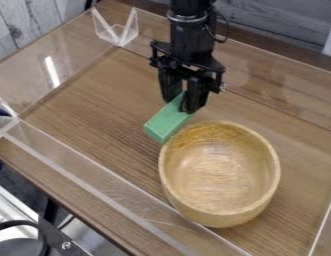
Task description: Remove the green block from inside the brown bowl and put it on the table
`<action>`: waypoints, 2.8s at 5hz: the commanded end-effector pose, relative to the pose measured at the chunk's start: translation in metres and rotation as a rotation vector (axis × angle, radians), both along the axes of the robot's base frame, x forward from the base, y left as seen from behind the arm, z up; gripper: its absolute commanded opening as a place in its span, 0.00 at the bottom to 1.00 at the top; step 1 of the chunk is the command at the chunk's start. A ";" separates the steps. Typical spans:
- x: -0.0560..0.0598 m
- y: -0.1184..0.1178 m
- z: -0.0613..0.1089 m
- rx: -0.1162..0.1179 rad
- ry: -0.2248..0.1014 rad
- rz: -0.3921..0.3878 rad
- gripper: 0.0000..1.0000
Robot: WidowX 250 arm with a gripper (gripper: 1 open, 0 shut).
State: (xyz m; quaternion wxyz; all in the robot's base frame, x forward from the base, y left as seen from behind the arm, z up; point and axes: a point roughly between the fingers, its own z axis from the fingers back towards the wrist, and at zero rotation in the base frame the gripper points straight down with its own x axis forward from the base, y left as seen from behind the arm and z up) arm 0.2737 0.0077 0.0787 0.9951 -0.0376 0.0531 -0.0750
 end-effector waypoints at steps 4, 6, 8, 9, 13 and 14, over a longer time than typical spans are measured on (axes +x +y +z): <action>0.002 0.002 0.016 0.009 -0.050 0.001 0.00; -0.004 0.015 0.033 0.004 -0.084 0.025 0.00; -0.011 0.048 0.035 0.015 -0.094 0.102 0.00; -0.019 0.075 0.025 0.023 -0.088 0.137 0.00; -0.019 0.105 -0.008 0.034 -0.080 0.183 0.00; -0.016 0.106 -0.013 0.031 -0.083 0.186 0.00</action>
